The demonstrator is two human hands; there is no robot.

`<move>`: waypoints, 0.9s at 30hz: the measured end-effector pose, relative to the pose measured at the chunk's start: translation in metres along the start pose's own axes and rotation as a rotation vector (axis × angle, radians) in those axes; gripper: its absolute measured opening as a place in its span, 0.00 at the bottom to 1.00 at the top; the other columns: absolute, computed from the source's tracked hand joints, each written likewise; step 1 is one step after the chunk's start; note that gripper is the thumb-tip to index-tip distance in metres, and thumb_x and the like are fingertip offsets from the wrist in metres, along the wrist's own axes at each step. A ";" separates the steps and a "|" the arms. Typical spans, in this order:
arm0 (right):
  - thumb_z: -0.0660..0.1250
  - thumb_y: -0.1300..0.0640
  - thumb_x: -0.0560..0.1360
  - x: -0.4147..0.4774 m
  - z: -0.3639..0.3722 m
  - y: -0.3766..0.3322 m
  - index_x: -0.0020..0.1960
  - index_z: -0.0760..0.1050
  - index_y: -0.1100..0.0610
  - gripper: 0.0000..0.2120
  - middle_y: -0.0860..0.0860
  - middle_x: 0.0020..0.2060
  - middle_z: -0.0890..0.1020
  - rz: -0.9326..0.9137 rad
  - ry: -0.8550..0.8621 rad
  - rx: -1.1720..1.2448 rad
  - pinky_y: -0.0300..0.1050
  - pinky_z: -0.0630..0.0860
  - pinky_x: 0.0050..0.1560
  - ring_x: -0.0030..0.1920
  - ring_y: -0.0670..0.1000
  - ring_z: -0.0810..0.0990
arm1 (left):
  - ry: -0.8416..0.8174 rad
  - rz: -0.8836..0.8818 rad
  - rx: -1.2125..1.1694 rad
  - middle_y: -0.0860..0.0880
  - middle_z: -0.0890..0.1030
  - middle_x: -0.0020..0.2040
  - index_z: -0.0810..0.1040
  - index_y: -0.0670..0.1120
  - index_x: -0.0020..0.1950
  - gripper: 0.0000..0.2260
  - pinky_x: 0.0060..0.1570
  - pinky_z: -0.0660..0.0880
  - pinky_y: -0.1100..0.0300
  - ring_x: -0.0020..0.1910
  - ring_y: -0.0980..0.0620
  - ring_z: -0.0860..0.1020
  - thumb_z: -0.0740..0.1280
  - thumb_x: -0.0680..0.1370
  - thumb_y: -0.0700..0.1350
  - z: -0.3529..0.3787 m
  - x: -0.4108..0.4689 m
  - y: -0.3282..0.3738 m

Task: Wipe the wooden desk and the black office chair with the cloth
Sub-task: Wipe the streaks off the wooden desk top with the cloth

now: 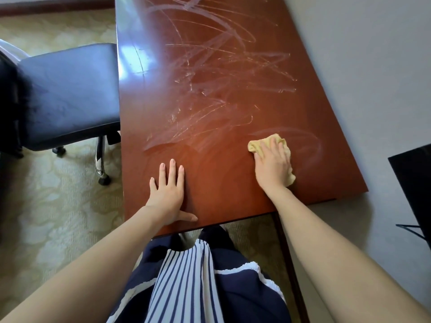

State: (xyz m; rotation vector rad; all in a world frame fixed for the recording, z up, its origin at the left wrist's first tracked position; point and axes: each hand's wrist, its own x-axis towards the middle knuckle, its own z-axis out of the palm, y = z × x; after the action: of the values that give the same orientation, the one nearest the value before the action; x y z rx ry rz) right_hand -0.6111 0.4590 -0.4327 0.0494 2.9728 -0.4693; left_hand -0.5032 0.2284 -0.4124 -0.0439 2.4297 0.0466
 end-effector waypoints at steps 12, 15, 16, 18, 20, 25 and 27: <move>0.68 0.59 0.73 -0.098 0.018 -0.048 0.62 0.78 0.53 0.17 0.52 0.67 0.74 -0.544 -0.158 0.151 0.52 0.64 0.68 0.68 0.55 0.70 | 0.066 0.009 -0.042 0.41 0.30 0.75 0.32 0.43 0.76 0.62 0.72 0.47 0.39 0.75 0.39 0.33 0.69 0.63 0.71 0.008 0.000 -0.008; 0.73 0.63 0.68 -0.106 0.007 -0.022 0.58 0.81 0.54 0.19 0.53 0.61 0.79 -0.558 -0.139 0.151 0.53 0.71 0.63 0.63 0.56 0.76 | 0.080 0.009 -0.046 0.42 0.30 0.75 0.33 0.44 0.76 0.62 0.73 0.46 0.40 0.75 0.40 0.33 0.69 0.62 0.72 0.010 -0.001 -0.009; 0.75 0.64 0.66 -0.109 0.003 -0.012 0.56 0.82 0.54 0.19 0.52 0.60 0.80 -0.543 -0.119 0.148 0.54 0.73 0.61 0.61 0.55 0.78 | 0.082 0.009 -0.053 0.42 0.30 0.75 0.33 0.44 0.76 0.62 0.73 0.46 0.40 0.75 0.40 0.33 0.69 0.62 0.72 0.010 -0.001 -0.009; 0.76 0.65 0.63 -0.111 -0.005 0.009 0.55 0.82 0.54 0.21 0.52 0.58 0.81 -0.498 -0.077 0.147 0.54 0.74 0.60 0.60 0.55 0.79 | 0.074 0.001 -0.037 0.42 0.30 0.75 0.33 0.44 0.76 0.62 0.73 0.47 0.40 0.75 0.40 0.33 0.69 0.62 0.72 0.008 -0.001 -0.008; 0.77 0.65 0.63 -0.108 -0.011 0.035 0.56 0.81 0.55 0.22 0.53 0.59 0.81 -0.438 -0.045 0.135 0.54 0.72 0.62 0.60 0.55 0.79 | 0.056 -0.010 0.007 0.41 0.30 0.75 0.32 0.43 0.76 0.62 0.73 0.49 0.40 0.75 0.39 0.34 0.67 0.62 0.73 0.006 0.000 -0.007; 0.72 0.65 0.71 -0.075 -0.029 0.102 0.60 0.79 0.57 0.18 0.54 0.64 0.76 -0.112 0.044 0.163 0.48 0.65 0.68 0.67 0.56 0.72 | 0.031 -0.054 0.081 0.38 0.35 0.76 0.35 0.40 0.76 0.61 0.73 0.51 0.41 0.76 0.37 0.39 0.62 0.62 0.76 -0.003 0.004 0.003; 0.70 0.62 0.73 -0.058 -0.037 0.118 0.62 0.78 0.58 0.17 0.53 0.66 0.75 -0.013 0.075 0.193 0.48 0.65 0.69 0.69 0.55 0.70 | 0.031 -0.082 0.116 0.37 0.36 0.76 0.36 0.39 0.76 0.60 0.72 0.51 0.41 0.76 0.36 0.41 0.59 0.63 0.77 -0.005 0.005 0.008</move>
State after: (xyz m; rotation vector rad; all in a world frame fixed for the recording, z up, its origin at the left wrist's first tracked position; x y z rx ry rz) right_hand -0.5525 0.5816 -0.4263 0.0683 2.9915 -0.7719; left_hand -0.5108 0.2365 -0.4116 -0.0930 2.4539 -0.1326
